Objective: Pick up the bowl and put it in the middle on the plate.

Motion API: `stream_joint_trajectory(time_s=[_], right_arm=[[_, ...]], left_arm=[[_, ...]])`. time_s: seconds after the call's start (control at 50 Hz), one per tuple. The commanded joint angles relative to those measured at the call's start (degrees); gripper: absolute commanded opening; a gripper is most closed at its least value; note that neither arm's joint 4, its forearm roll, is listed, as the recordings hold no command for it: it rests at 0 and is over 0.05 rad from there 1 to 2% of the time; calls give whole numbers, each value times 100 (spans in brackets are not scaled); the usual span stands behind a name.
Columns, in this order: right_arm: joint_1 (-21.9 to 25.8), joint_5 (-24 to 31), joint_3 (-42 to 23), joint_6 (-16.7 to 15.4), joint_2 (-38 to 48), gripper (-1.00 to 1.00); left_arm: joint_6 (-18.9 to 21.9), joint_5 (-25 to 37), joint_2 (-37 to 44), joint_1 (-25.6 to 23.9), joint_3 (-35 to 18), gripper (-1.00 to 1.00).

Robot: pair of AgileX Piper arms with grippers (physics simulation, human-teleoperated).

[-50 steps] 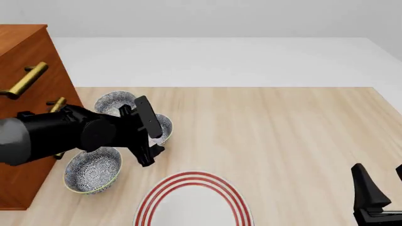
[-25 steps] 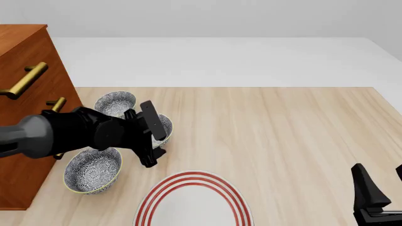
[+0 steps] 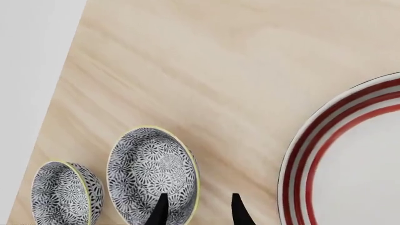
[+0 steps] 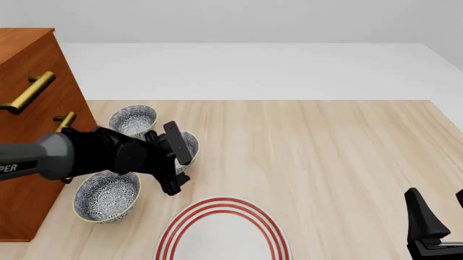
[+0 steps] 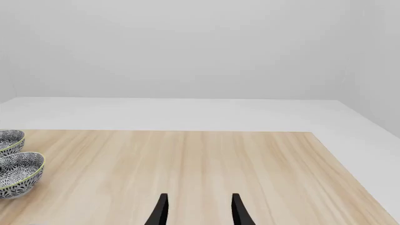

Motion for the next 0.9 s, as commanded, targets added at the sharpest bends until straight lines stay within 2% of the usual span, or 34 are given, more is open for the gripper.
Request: stream_joint_trajectory(time_s=[0.02, 0.26, 0.58, 0.9], right_arm=[[-1, 5, -2, 2, -1, 100], [-2, -5, 4, -2, 1, 100], [-3, -12, 5, -1, 7, 100], [-4, -3, 1, 0, 2, 100]], left_arm=[[29, -72, 134, 100, 56, 100], [149, -179, 314, 280, 36, 100], [144, -277, 494, 336, -18, 100], [99, -588, 748, 393, 141, 100]])
